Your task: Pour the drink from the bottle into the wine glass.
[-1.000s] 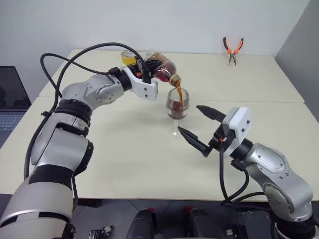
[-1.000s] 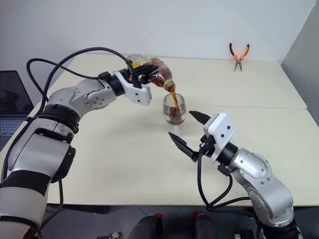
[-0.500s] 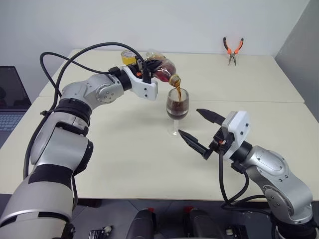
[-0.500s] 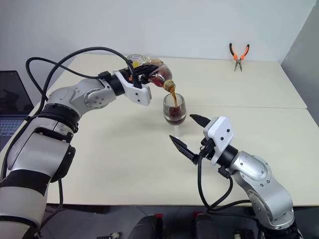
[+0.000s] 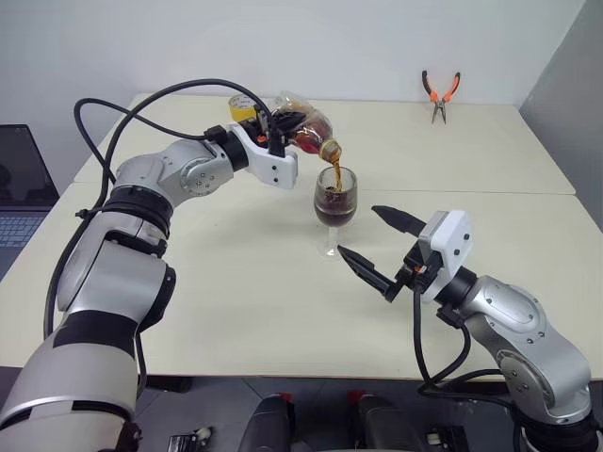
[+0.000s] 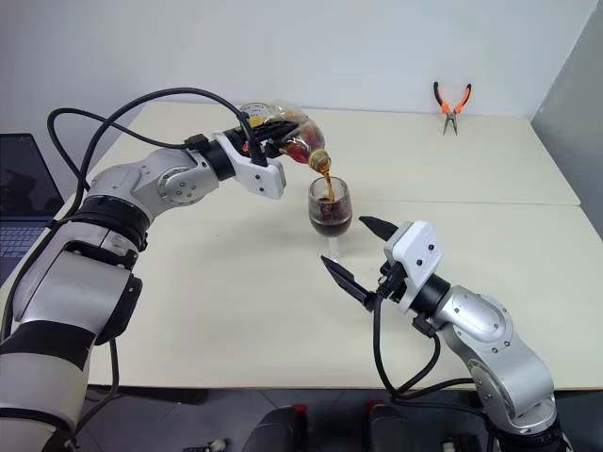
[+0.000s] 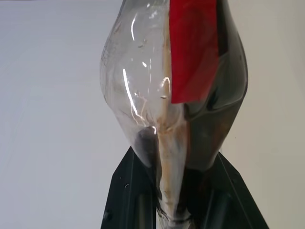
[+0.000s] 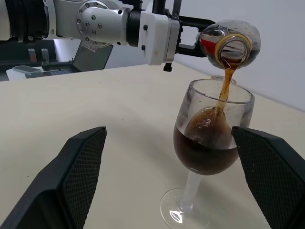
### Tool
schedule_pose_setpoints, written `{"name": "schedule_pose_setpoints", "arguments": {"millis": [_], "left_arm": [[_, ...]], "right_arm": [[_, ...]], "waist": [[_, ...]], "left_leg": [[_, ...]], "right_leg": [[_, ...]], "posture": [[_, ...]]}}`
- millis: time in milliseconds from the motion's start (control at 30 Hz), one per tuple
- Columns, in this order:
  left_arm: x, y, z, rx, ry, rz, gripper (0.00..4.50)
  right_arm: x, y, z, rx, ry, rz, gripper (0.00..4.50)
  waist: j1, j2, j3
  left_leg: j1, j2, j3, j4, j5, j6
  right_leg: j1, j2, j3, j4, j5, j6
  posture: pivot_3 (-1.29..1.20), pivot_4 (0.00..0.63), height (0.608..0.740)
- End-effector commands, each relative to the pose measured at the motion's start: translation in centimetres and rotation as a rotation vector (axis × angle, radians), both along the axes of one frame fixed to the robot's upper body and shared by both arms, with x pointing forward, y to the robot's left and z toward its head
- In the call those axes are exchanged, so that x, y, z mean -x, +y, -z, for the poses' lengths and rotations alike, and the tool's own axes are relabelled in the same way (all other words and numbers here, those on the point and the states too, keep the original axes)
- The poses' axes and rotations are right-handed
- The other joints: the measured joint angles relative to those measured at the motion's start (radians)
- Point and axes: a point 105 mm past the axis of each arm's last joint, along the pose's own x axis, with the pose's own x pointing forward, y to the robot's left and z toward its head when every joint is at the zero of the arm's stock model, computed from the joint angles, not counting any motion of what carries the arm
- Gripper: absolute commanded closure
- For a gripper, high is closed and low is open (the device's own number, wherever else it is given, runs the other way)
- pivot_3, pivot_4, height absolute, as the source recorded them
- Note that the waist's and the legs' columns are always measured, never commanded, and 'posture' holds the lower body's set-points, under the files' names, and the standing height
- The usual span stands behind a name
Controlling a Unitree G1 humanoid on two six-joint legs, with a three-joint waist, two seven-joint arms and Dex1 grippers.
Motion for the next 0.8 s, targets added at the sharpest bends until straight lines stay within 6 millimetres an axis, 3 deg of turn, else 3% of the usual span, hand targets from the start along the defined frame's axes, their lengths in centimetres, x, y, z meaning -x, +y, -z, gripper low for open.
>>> {"name": "schedule_pose_setpoints", "arguments": {"millis": [33,367,800], "left_arm": [[0.1,0.2,-2.4,0.043,-0.050,0.000,3.99],[0.5,-0.3,-1.1,0.094,0.027,0.039,3.99],[0.5,-0.2,-0.9,0.285,0.161,0.058,3.99]], "right_arm": [[0.3,0.1,-1.0,-0.013,-0.044,-0.012,0.00],[0.2,0.2,-1.0,-0.017,-0.042,-0.015,0.00],[0.1,0.3,-1.1,-0.013,-0.050,-0.025,0.00]], "waist": [[0.000,0.000,0.000],[0.000,0.000,0.000],[-0.001,0.000,0.000]], "left_leg": [[0.000,0.000,0.000,0.000,0.000,0.000],[0.000,0.000,0.000,0.000,0.000,0.000],[0.000,0.000,0.000,0.001,0.000,-0.001]], "right_leg": [[0.000,0.000,0.000,0.000,0.000,0.000],[0.000,0.000,0.000,0.000,0.000,0.000],[0.000,0.000,0.000,0.000,0.000,0.000]], "posture": [[0.00,0.150,0.740],[0.00,0.150,0.740],[0.00,0.150,0.740]]}}
